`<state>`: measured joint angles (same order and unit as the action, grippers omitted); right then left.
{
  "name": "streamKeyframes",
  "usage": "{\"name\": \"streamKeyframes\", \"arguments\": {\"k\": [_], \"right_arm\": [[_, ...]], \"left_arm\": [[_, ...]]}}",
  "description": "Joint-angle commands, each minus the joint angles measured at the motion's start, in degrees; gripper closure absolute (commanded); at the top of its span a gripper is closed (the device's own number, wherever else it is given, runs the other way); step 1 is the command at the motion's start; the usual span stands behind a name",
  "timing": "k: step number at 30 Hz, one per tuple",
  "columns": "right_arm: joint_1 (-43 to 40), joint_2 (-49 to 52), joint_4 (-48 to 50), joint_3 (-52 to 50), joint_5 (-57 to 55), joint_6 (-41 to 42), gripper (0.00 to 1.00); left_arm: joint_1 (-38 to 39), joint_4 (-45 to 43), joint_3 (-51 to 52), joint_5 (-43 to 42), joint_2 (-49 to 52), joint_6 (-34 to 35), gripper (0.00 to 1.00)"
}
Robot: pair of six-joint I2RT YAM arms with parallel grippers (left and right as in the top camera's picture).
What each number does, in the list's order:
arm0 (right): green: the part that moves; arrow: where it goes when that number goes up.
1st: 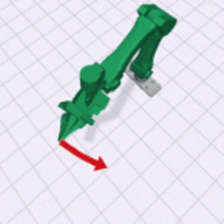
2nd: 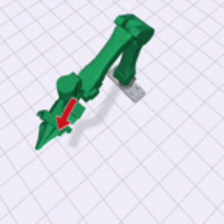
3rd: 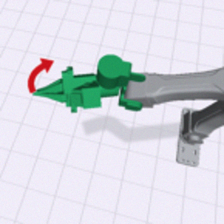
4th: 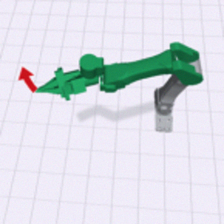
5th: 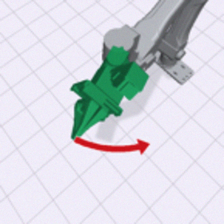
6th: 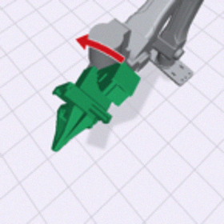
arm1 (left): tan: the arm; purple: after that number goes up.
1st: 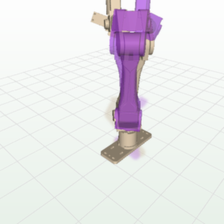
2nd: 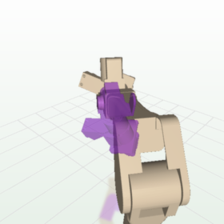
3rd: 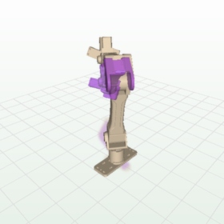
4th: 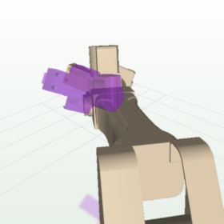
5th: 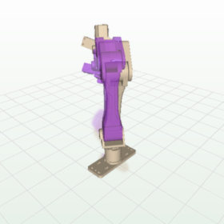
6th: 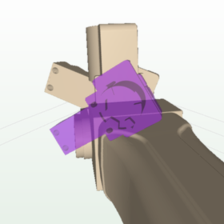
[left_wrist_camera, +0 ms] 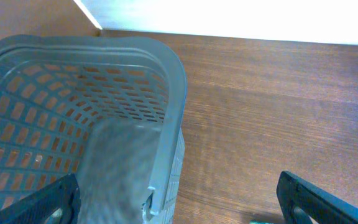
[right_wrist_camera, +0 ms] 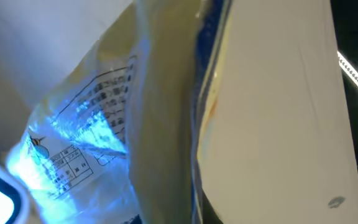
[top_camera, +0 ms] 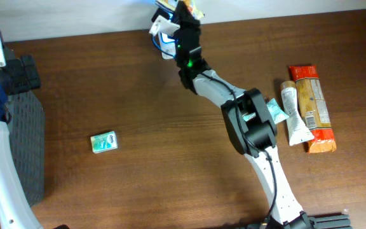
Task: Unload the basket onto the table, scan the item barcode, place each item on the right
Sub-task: 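Hold the white tissue pack up to the scanner with the right gripper, then place the white tissue pack on the right-side pile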
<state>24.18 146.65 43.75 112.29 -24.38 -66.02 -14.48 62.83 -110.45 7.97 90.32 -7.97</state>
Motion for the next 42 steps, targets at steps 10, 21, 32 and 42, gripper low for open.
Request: {"name": "streamKeyframes", "arguments": {"k": [10, 21, 32, 42], "right_arm": [[5.22, -0.46, -0.35, 1.4, -11.74, -2.84, 0.96], [6.67, -2.1, -11.17, 1.4, -14.67, -4.98, 0.96], [2.99, -15.78, 3.89, 1.4, -16.9, -3.08, 0.96], [0.72, -42.25, -69.16, 1.42, 6.16, 39.36, 0.96]], "left_arm": [[-0.22, -0.11, -0.33, -0.02, -0.31, -0.9, 0.01], [-0.22, -0.11, -0.33, -0.02, -0.31, -0.9, 0.01], [-0.22, -0.11, -0.33, -0.02, -0.31, -0.9, 0.01], [-0.22, -0.11, -0.33, -0.02, -0.31, -0.9, 0.01]]}}
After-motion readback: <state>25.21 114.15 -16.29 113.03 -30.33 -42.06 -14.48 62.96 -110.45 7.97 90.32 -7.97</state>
